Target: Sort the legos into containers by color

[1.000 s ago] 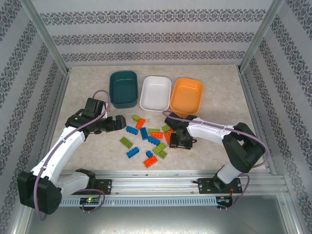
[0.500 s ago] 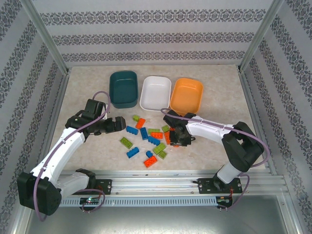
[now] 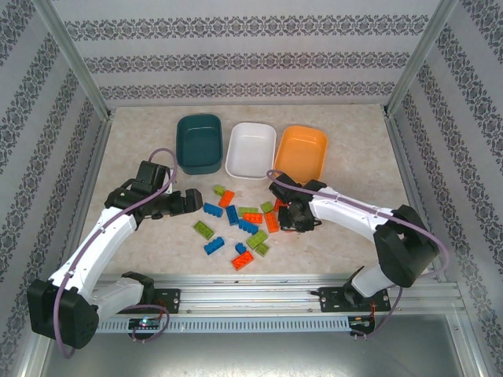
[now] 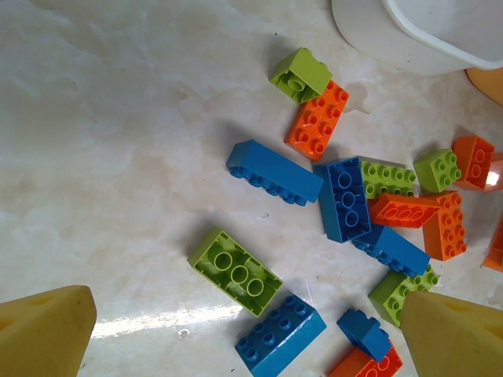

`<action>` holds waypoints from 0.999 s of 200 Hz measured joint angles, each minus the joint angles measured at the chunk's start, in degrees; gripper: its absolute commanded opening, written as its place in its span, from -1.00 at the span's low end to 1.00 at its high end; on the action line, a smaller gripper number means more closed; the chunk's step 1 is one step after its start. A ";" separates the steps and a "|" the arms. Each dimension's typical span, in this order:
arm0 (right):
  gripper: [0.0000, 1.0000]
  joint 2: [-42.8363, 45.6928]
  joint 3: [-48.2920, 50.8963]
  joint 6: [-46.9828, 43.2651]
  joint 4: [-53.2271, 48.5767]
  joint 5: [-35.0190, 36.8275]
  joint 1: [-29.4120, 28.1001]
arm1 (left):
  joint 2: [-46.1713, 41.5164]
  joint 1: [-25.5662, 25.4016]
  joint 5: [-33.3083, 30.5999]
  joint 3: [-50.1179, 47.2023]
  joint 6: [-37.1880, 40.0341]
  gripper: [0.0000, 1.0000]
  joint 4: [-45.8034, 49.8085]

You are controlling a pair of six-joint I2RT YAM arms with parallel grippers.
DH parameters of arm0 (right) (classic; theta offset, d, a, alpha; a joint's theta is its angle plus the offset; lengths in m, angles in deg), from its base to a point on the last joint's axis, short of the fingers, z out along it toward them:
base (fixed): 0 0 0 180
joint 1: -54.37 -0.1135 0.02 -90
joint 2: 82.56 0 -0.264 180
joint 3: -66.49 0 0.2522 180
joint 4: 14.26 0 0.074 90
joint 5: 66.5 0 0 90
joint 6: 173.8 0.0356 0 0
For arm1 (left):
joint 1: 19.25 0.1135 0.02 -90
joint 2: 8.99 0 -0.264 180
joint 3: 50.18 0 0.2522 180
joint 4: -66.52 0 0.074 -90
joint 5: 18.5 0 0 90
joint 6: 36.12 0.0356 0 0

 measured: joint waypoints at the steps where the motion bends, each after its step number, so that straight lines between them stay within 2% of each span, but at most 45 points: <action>1: -0.57 0.07 0.02 0.00 -0.02 0.00 0.00 | 0.00 0.00 0.00 -0.02 0.00 1.00 0.02; 58: -0.57 9.46 0.00 0.35 -5.53 0.39 1.66 | -0.59 -0.02 1.42 -2.27 -1.01 1.00 -0.48; 110: -0.59 11.82 -8.04 -1.57 -8.09 -0.61 10.43 | -0.83 -0.94 3.54 -5.03 -1.31 1.00 -3.08; 156: -0.59 -0.15 -21.24 -8.50 -6.88 -3.15 20.83 | 1.57 -1.40 4.72 -4.09 -1.25 1.00 -3.54; 200: -0.59 -19.56 -36.68 -14.64 -5.46 -5.88 24.74 | 2.05 -1.42 4.66 -1.33 -2.73 1.00 -3.72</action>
